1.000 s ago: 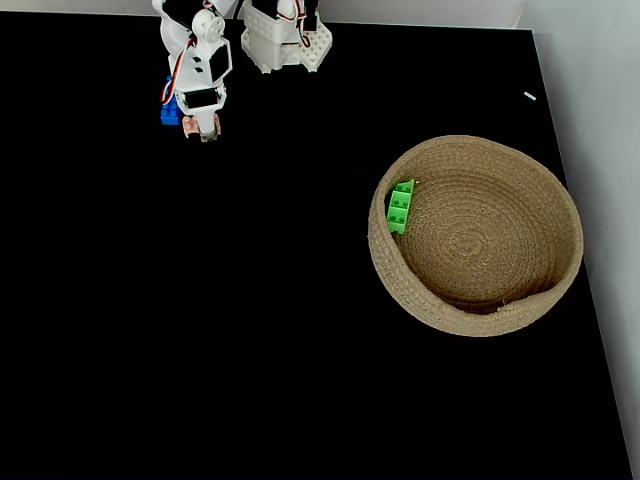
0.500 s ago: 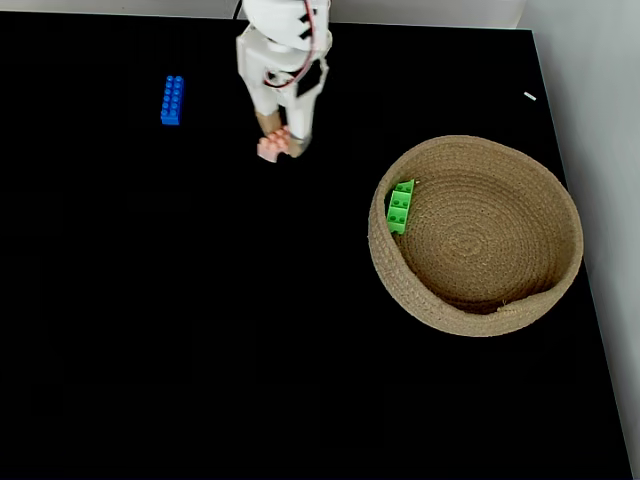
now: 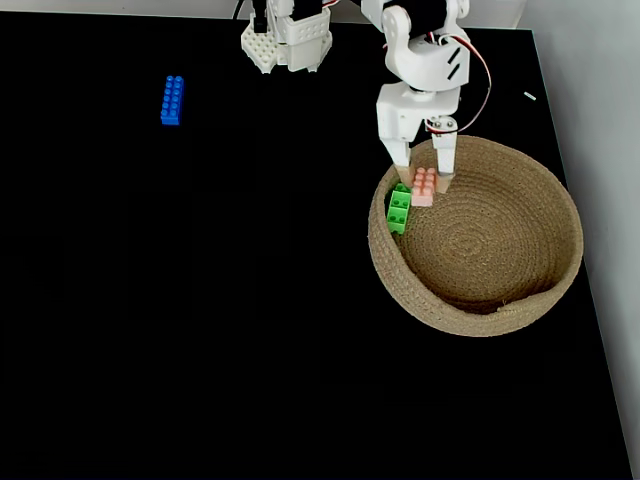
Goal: Place the lego blocks in the tray
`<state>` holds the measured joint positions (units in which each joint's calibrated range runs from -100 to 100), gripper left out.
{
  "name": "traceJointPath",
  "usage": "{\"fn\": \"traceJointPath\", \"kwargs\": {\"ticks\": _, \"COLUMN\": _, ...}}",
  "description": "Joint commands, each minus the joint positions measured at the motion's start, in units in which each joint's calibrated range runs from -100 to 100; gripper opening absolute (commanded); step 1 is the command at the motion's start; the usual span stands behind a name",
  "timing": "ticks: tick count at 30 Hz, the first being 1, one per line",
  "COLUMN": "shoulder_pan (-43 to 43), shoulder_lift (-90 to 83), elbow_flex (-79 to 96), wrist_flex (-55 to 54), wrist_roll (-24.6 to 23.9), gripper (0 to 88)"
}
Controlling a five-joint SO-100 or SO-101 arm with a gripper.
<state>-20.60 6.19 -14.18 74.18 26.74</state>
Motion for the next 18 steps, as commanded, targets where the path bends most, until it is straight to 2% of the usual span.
{"fn": "traceJointPath", "kwargs": {"ticks": 1, "shoulder_pan": -1.2, "shoulder_lift": 0.9, "elbow_flex": -5.0, "wrist_flex": -2.0, "wrist_roll": -0.5, "gripper": 30.4}}
{"fn": "traceJointPath", "kwargs": {"ticks": 8, "shoulder_pan": 1.5, "shoulder_lift": -2.7, "elbow_flex": -0.5, "wrist_flex": -1.0, "wrist_roll": -1.6, "gripper": 37.5}}
{"fn": "traceJointPath", "kwargs": {"ticks": 13, "shoulder_pan": 9.1, "shoulder_lift": -12.2, "elbow_flex": 9.0, "wrist_flex": 0.8, "wrist_roll": -1.6, "gripper": 36.6}}
{"fn": "traceJointPath", "kwargs": {"ticks": 15, "shoulder_pan": 14.2, "shoulder_lift": -17.5, "elbow_flex": 14.9, "wrist_flex": 3.7, "wrist_roll": -0.2, "gripper": 35.2}}
{"fn": "traceJointPath", "kwargs": {"ticks": 18, "shoulder_pan": 23.8, "shoulder_lift": -25.0, "elbow_flex": 25.3, "wrist_flex": 5.7, "wrist_roll": 5.3, "gripper": 32.0}}
